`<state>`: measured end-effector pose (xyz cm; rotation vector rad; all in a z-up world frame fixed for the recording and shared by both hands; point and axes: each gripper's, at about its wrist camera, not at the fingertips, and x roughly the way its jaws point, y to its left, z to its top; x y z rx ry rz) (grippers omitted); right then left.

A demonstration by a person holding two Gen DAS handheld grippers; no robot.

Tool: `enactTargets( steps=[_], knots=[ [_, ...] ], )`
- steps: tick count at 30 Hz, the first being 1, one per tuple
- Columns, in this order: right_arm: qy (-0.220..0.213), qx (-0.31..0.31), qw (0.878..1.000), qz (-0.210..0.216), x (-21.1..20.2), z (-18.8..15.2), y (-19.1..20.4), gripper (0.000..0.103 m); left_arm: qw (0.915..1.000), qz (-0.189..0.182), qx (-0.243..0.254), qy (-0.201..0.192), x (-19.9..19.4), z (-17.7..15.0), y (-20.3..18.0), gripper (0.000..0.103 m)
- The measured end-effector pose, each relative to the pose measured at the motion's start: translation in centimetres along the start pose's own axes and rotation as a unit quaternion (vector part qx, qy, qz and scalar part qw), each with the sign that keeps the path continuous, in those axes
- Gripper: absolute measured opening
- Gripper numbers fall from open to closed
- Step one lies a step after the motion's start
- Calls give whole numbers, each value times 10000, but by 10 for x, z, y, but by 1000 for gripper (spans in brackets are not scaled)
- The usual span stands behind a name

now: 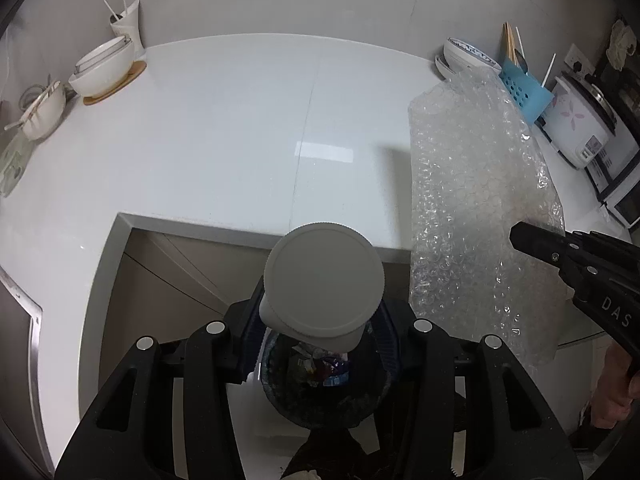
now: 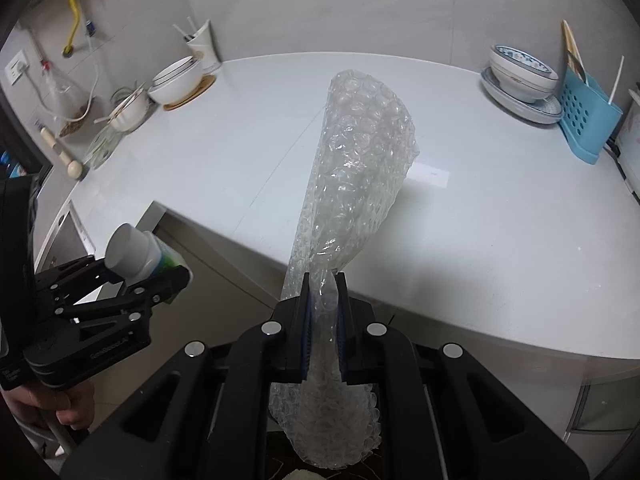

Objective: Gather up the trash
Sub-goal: 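Carry both held items down over the wastebasket with both tools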

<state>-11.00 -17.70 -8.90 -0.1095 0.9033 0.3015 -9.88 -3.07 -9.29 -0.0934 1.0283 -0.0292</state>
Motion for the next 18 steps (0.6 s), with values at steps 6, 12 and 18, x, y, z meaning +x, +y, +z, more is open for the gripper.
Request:
enactTargets(
  steps=[6,12,18],
  knots=[
    [37,-182,9996,234,-5,-24,18,9,10000,25,-49,3,-2,-18,7,46],
    [158,-329,9986,385,-4,-46,35,9,9997,18,-130,181,5,-34,15,46],
    [385,-358,9976,461,7,-67,39,9,9992,17,-192,346,12,-52,21,46]
  ],
)
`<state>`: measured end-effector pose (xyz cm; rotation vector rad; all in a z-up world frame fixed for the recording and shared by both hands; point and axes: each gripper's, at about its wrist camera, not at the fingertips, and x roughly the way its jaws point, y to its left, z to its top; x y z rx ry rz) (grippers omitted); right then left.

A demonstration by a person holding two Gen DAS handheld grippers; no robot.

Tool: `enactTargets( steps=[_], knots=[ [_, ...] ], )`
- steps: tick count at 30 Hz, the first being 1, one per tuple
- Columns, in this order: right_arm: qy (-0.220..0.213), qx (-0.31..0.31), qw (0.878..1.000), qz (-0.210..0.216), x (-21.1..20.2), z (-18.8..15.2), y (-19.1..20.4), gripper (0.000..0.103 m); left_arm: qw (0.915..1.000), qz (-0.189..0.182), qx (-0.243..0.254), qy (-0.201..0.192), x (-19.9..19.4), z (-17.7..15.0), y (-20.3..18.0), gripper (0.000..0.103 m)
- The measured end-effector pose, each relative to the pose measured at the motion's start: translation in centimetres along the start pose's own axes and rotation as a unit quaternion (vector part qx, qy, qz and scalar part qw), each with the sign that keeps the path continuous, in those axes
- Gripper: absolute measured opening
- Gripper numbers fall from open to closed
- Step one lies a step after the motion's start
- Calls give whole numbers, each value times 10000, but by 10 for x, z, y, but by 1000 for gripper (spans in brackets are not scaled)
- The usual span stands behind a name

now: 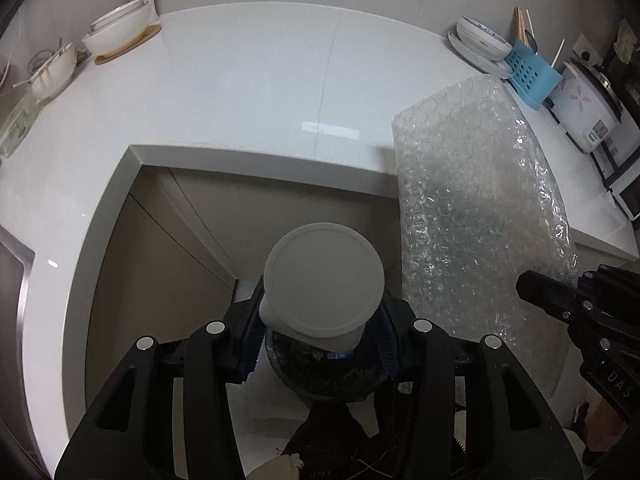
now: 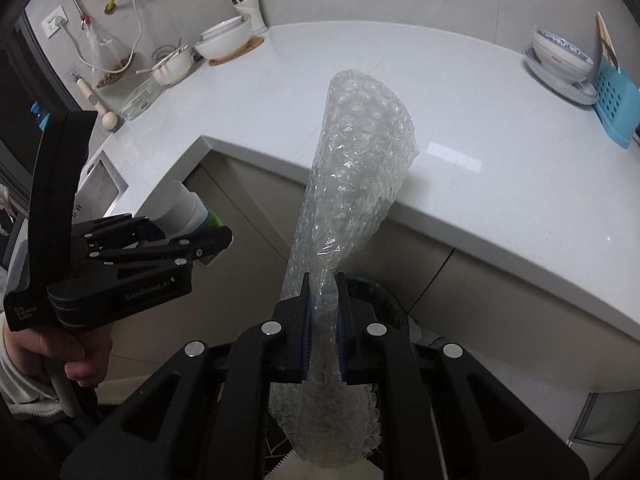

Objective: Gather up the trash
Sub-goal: 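Carry both held items down over the wastebasket with both tools, then open the left tool to drop the pill bottle into the wastebasket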

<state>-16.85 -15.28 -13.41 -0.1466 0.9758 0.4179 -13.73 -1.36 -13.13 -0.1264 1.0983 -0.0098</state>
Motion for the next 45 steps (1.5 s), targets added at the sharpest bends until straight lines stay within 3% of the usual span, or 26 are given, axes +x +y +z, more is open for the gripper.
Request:
enactTargets(
  steps=[13,30,45],
  knots=[
    [661,155,9976,-125,48,-25,-11,9,9994,32,-41,346,32,-26,2,46],
    [1270,284,9910,-306,128,-42,-31,9,9994,-61,-36,327,91,-42,1,46],
    [1518,658,9848,-525,145,-56,-52,9,9965,-241,137,794,159,-60,-18,47]
  ],
)
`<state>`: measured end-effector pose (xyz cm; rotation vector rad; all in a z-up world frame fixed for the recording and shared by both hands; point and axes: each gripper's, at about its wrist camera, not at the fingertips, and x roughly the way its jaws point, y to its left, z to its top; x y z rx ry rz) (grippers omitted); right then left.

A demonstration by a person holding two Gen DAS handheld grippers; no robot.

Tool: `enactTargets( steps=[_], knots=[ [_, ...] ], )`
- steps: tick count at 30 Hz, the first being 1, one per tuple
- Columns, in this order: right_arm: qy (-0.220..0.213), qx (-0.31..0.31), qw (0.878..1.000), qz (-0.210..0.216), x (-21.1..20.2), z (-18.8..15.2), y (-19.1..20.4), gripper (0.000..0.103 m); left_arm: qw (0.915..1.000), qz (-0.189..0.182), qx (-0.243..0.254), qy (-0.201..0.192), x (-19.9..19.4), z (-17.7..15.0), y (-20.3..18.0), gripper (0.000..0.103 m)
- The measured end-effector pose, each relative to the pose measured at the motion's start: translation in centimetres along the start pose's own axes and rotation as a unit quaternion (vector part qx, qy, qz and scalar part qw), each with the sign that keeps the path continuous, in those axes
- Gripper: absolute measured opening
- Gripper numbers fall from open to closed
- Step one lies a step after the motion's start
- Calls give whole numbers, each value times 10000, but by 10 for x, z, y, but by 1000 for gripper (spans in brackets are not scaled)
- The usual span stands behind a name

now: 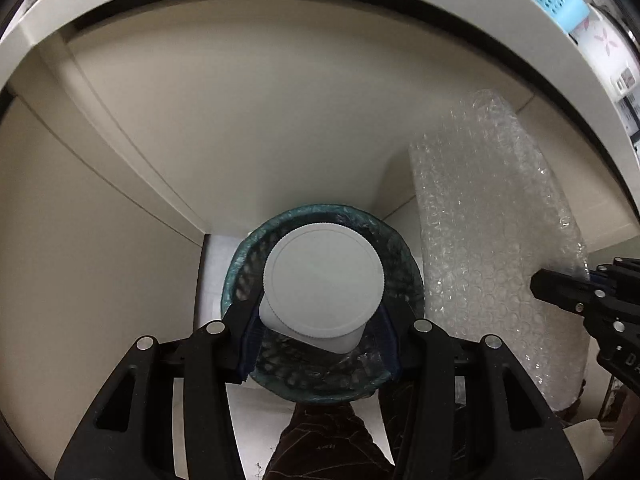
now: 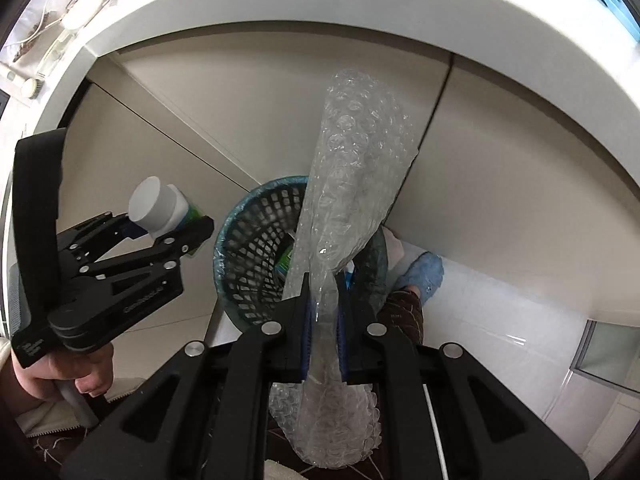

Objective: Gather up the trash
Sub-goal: 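Open the left tool to drop the pill bottle into the wastebasket, then lower the bubble wrap into the wastebasket and open the right tool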

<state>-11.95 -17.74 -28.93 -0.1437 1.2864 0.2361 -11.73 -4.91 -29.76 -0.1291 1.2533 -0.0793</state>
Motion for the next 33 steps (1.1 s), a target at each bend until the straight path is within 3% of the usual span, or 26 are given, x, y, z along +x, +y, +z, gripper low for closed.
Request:
enactTargets(
  steps=[3,9,14,25,33],
  knots=[
    [14,37,10000,-5,1,0,-3,9,10000,-20,-8,6,3,3,0,51],
    [10,19,10000,42,6,2,-2,9,9998,66,-89,-135,-10,0,15,81],
    [-63,-145,9997,207,15,2,6,9,9994,229,-170,-219,-19,-5,27,93],
    [-34,-382,9990,244,54,6,24,10,9965,484,-638,-222,-31,-8,55,97],
    [312,-523,9979,238,81,4,29,13,9957,537,-755,-75,-32,-10,64,97]
  ],
)
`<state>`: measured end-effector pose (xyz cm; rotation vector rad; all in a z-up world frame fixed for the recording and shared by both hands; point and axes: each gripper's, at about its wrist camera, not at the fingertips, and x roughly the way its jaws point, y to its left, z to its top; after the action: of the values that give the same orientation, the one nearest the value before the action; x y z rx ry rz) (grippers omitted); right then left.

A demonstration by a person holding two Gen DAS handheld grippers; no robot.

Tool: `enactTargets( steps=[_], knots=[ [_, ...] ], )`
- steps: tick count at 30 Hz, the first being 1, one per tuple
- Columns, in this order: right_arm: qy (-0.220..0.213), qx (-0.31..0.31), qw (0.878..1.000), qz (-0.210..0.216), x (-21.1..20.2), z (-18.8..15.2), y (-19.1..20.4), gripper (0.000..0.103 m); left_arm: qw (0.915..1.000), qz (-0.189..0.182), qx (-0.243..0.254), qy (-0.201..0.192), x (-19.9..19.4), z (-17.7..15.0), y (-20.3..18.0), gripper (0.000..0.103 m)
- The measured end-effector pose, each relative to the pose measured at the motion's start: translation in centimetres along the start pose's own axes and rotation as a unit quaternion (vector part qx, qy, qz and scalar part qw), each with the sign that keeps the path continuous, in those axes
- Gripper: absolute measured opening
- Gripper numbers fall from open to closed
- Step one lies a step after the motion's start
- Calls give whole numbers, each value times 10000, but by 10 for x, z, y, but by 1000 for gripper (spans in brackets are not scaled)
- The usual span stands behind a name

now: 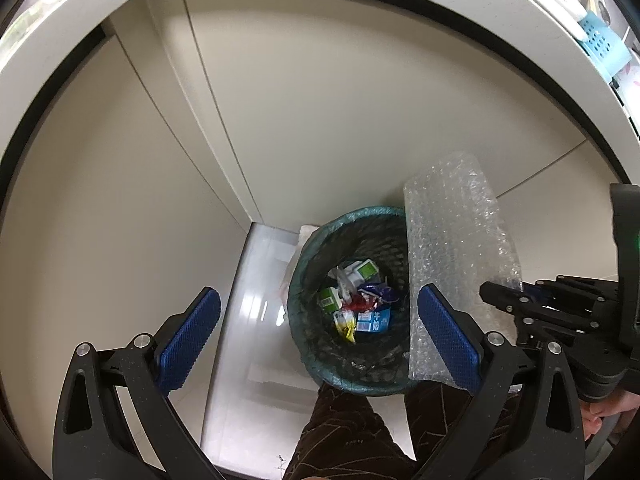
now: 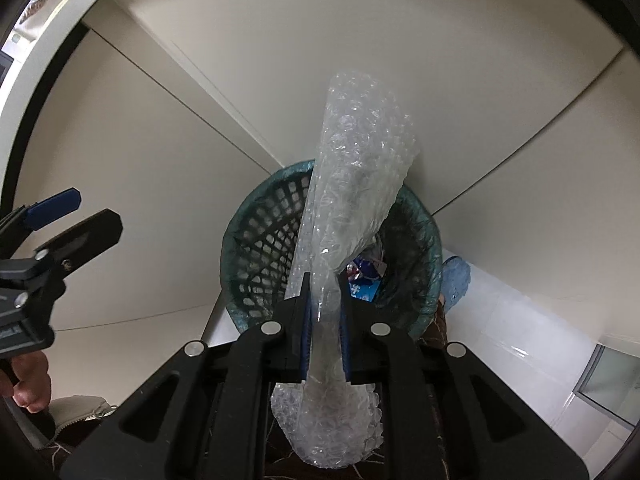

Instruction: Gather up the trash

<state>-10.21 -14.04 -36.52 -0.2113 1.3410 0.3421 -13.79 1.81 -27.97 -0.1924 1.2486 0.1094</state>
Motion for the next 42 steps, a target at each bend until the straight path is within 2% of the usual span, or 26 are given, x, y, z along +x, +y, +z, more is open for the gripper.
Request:
enactTargets(
  steps=[4,9,18,24,28,34,42],
  knots=[
    [199,-2,9998,-29,13,2,2,21,10000,18,-25,71,1,-1,1,97],
    [372,73,9993,-69,24,0,0,21,10000,28,4,94,5,-1,1,97],
    [191,200,9995,-167,12,6,0,42,9996,-3,6,272,17,-5,2,97],
    [-16,314,9993,-212,-11,11,-6,62,9993,-25,90,363,21,-2,-1,97],
    [-357,431,9979,-316,-47,17,-12,79,9992,-39,89,389,5,7,-3,97],
    [-1066,649,9909,-498,-126,22,-17,94,9998,24,164,80,-50,22,-15,97],
    [-1824,922,9755,-808,-232,27,-20,95,9990,31,173,-418,-141,46,-30,97]
  ],
)
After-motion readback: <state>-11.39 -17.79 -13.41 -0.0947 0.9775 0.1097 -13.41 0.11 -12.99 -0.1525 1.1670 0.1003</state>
